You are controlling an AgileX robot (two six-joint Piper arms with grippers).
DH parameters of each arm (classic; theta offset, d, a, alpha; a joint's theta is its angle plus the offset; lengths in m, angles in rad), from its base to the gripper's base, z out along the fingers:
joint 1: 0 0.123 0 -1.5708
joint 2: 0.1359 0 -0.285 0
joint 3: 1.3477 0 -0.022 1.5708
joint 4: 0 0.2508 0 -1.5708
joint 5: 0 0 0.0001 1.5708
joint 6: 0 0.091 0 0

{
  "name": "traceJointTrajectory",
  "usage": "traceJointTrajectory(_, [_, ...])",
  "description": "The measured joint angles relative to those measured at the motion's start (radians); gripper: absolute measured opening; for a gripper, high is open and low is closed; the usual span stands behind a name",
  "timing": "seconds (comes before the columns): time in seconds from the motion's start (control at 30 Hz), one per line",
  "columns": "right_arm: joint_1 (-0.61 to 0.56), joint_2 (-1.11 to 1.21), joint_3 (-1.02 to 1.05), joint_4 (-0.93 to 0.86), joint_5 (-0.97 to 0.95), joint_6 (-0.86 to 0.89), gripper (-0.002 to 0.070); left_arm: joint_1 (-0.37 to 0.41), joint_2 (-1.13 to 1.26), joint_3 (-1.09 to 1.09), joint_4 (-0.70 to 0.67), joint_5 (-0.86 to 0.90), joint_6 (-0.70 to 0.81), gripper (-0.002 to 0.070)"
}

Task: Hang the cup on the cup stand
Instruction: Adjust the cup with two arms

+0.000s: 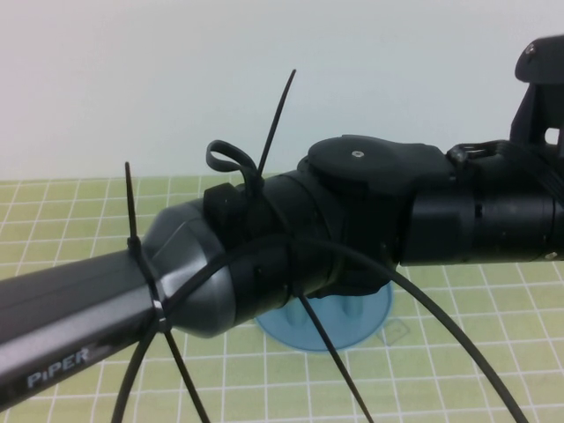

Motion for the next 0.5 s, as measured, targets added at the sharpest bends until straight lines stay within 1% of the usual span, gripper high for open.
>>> traceJointTrajectory(0.1, [0.000, 0.000, 0.000, -0.004, 0.000, -0.002, 0.0601, 0.000, 0.000, 0.000, 0.000, 0.000, 0.000, 0.0000])
traceJointTrajectory(0.17, [0.000, 0.000, 0.001, -0.004, 0.000, -0.004, 0.0582, 0.000, 0.000, 0.000, 0.002, 0.003, 0.000, 0.0000])
traceJointTrajectory(0.3, [0.000, 0.000, 0.001, -0.006, -0.002, -0.025, 0.0576, 0.000, 0.000, 0.000, 0.010, 0.002, 0.009, 0.0000])
traceJointTrajectory(0.43, [0.000, 0.000, 0.001, 0.003, -0.018, -0.084, 0.0576, 0.007, 0.000, 0.000, 0.020, 0.000, 0.027, 0.0004])
traceJointTrajectory(0.5, [0.000, 0.000, 0.001, 0.014, -0.021, -0.115, 0.0576, 0.013, 0.000, 0.000, 0.020, 0.018, 0.057, 0.0035])
